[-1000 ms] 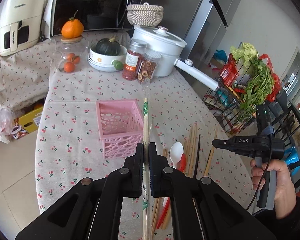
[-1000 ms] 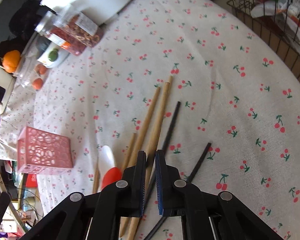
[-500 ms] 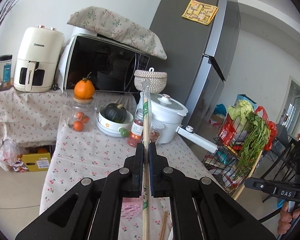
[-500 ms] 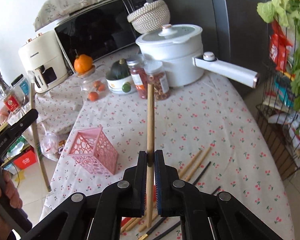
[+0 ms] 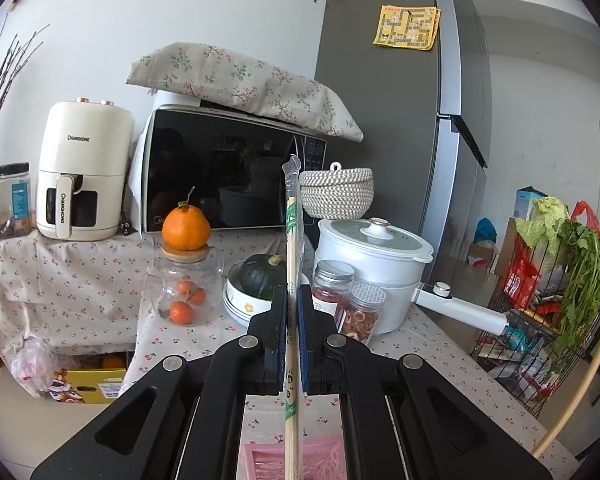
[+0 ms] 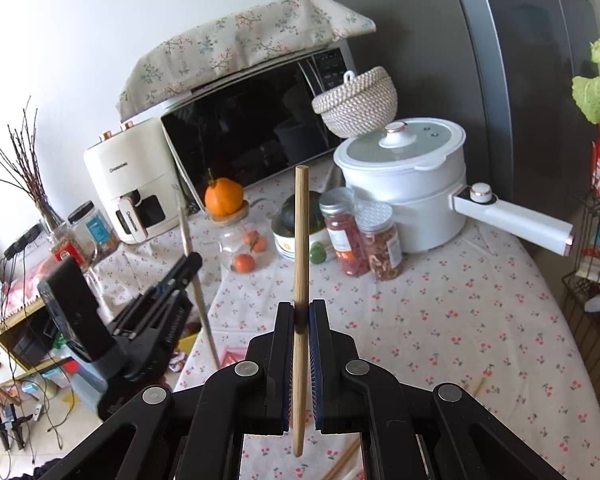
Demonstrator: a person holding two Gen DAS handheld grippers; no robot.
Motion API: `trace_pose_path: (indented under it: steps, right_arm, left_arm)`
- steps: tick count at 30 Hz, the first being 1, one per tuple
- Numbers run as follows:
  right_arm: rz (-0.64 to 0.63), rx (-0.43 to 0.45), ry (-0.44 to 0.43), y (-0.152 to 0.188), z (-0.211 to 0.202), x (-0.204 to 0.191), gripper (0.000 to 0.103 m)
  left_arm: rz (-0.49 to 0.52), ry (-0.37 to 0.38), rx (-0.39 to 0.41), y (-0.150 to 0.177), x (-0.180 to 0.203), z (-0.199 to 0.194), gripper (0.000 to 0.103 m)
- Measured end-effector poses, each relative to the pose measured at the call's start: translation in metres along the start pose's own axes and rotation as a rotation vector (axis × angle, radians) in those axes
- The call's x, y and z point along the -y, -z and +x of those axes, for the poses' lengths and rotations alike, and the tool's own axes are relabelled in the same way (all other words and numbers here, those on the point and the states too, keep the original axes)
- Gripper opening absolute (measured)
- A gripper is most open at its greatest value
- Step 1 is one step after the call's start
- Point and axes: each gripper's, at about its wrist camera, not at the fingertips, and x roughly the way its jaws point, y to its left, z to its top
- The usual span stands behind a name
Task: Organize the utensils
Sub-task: 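Lift both chopsticks and lower them into the pink basket, opening both tools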
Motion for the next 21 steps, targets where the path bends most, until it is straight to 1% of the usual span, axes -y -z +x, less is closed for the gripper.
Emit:
trace_pose_path:
  steps: [3,6,11,15,18,21]
  right_arm:
    - [0.014,0.014,-0.021,-0.004,0.005,-0.005,0.005]
    - [0.019,0.040,-0.028,-0.007,0.011,-0.010,0.005]
    - [0.040,0.080,-0.053,-0.012,0.026,-0.018,0.005]
    - [0.035,0.098,-0.051,-0.013,0.041,-0.028,0.005]
    - [0.038,0.091,-0.044,-0.011,0.052,-0.031,0.005]
    - [0.021,0.081,-0.015,-0.008,0.063,-0.035,0.005]
  left_arm:
    - [-0.019,0.000,-0.016,0.009,-0.007,0.013,0.005]
    - [-0.014,-0.008,-0.027,0.016,-0.011,0.021,0.005]
    - [0.007,0.004,-0.059,0.024,-0.011,0.023,0.006]
    - [0.001,0.007,-0.127,0.028,-0.014,0.020,0.008]
    - [-0.001,0.009,-0.178,0.029,-0.017,0.014,0.011]
    - [0.007,0.007,-0.216,0.027,-0.019,0.003,0.018]
